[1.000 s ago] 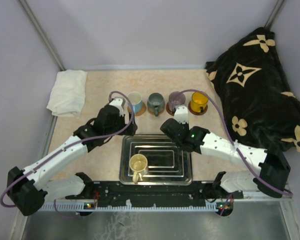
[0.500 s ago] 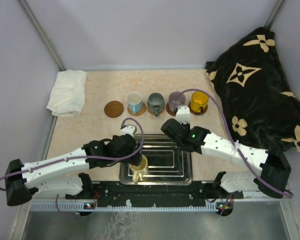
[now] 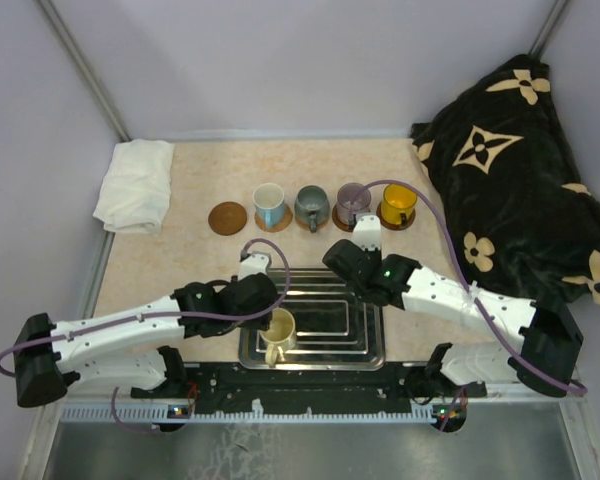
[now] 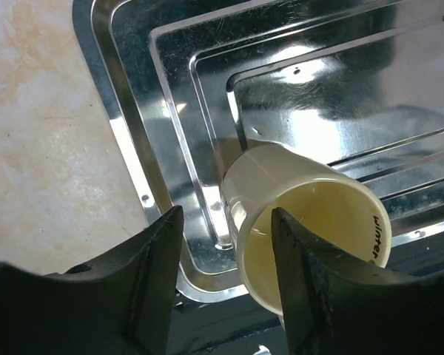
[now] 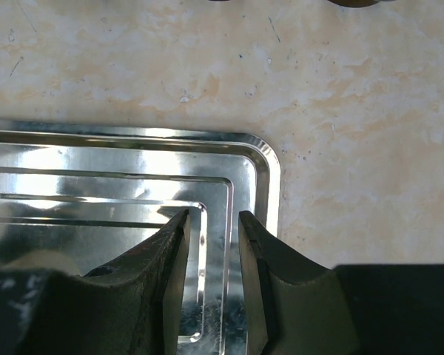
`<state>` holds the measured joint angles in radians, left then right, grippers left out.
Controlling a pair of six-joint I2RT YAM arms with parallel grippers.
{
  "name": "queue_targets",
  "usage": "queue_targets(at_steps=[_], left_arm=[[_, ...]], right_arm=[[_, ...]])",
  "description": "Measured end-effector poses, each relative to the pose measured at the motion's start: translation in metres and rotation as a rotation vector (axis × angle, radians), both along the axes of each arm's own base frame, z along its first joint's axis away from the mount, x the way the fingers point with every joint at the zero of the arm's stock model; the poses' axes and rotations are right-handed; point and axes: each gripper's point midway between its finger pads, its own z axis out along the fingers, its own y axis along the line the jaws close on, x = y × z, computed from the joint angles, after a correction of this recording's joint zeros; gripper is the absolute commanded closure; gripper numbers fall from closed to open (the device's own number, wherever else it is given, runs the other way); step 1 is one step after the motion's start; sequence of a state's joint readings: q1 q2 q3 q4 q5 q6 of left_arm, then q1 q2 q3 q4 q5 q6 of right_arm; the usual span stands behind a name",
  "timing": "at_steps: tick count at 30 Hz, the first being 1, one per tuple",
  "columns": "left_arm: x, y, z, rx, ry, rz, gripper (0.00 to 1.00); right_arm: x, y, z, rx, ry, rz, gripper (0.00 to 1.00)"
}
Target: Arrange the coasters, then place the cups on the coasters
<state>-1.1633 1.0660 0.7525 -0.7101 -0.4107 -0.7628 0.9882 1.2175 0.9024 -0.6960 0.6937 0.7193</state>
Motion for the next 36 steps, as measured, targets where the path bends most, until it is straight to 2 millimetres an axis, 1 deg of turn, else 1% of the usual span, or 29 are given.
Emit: queue_targets(at_steps=[5, 11, 13, 14, 15, 16, 17, 26, 29, 31, 33, 36], left_arm=[[0.001, 0.0, -0.007, 0.03, 0.004, 0.003, 0.46], [0.003, -0.002, -0.011, 0.043, 0.005, -0.007, 0.58], [0.003, -0.004, -0.011, 0.04, 0.004, -0.017, 0.65], [0.003, -0.005, -0.011, 0.038, 0.004, -0.02, 0.73], [0.003, -0.006, -0.011, 0.038, 0.005, -0.023, 0.87], [0.002, -0.008, -0.012, 0.036, 0.007, -0.028, 0.94], [0.003, -0.009, -0.013, 0.035, 0.008, -0.029, 0.97], [0.008, -0.018, -0.013, 0.046, 0.002, -0.036, 0.96], [0.008, -0.016, -0.012, 0.065, 0.002, -0.041, 0.94], [0.009, -0.01, -0.009, 0.102, -0.005, -0.046, 0.94], [0.012, -0.002, -0.002, 0.148, -0.02, -0.045, 0.93], [0.02, 0.005, 0.019, 0.189, -0.066, -0.028, 0.91]], right_arm=[[0.0, 0.0, 0.0, 0.0, 0.001, 0.0, 0.66], [0.0, 0.0, 0.0, 0.001, 0.0, 0.0, 0.66], [0.0, 0.0, 0.0, 0.0, 0.0, 0.0, 0.66], [0.0, 0.0, 0.0, 0.001, 0.0, 0.0, 0.66], [0.0, 0.0, 0.0, 0.0, 0.0, 0.0, 0.66], [0.0, 0.0, 0.0, 0.001, 0.0, 0.0, 0.66], [0.0, 0.0, 0.0, 0.0, 0.0, 0.0, 0.66], [-0.001, -0.002, -0.001, -0.003, 0.001, -0.001, 0.66], [-0.001, -0.001, 0.0, 0.001, -0.002, -0.001, 0.66], [-0.001, -0.001, 0.0, 0.002, -0.003, -0.001, 0.66], [-0.001, -0.001, 0.0, 0.003, -0.003, 0.0, 0.66], [0.0, 0.001, 0.0, 0.013, -0.006, 0.003, 0.69]])
